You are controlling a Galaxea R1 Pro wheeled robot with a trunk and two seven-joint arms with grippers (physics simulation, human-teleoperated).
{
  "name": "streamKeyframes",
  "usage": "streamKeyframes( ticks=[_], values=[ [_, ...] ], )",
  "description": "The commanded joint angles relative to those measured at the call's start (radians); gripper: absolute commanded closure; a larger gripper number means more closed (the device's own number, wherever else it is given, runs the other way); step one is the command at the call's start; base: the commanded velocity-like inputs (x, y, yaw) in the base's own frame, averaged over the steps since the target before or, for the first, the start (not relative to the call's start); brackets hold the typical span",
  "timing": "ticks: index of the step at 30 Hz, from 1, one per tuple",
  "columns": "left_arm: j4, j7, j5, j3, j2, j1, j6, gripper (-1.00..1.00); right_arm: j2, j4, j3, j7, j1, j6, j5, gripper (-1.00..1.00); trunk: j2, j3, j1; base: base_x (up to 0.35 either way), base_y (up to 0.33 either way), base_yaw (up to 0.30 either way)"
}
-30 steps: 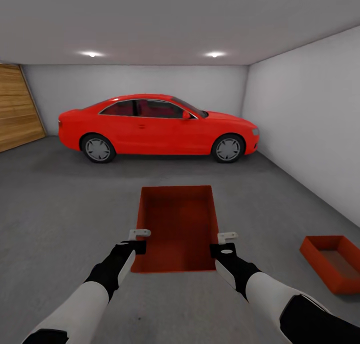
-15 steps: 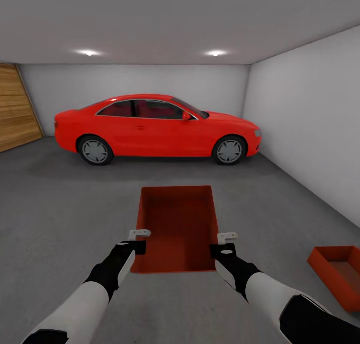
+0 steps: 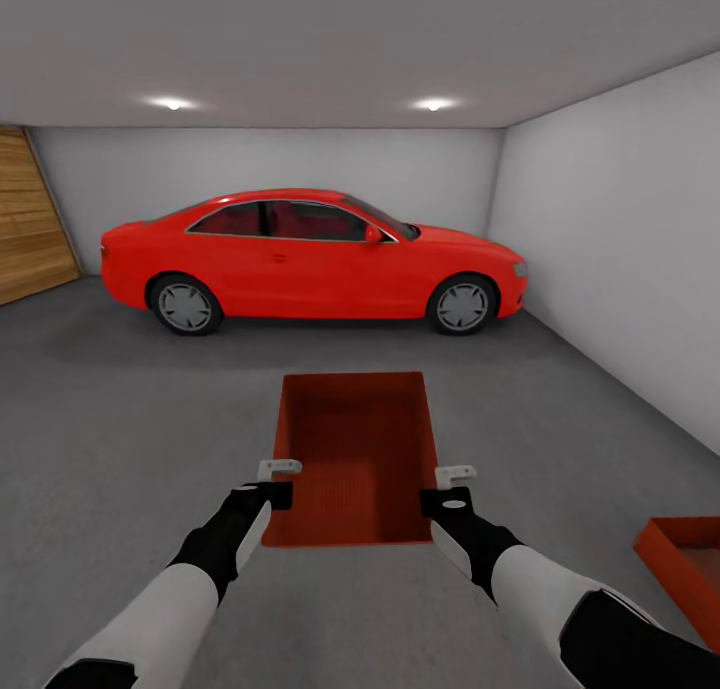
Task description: Move the two storage containers from the living room to the garage. In the garage, place one container on the floor and stack the other container on top of it (either order is fine).
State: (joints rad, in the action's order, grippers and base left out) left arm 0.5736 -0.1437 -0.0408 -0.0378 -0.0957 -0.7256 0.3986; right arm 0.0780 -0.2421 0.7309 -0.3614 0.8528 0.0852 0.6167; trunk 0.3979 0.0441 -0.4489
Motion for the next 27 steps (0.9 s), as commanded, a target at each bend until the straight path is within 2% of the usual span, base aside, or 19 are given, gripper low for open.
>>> streamKeyframes(
  ticks=[1, 27],
  values=[
    [-0.001, -0.011, -0.017, -0.007, -0.004, 0.001, 0.005, 1.0, 0.0, -0.022, -0.019, -0.086, 0.002, 0.008, -0.023, 1.0, 0.002, 0.002, -0.001, 0.322, 0.0, 0.0],
    [-0.001, -0.011, -0.017, -0.007, -0.004, 0.001, 0.005, 1.0, 0.0, -0.022, -0.019, -0.086, 0.002, 0.008, -0.023, 1.0, 0.002, 0.002, -0.001, 0.322, 0.0, 0.0]
  ],
)
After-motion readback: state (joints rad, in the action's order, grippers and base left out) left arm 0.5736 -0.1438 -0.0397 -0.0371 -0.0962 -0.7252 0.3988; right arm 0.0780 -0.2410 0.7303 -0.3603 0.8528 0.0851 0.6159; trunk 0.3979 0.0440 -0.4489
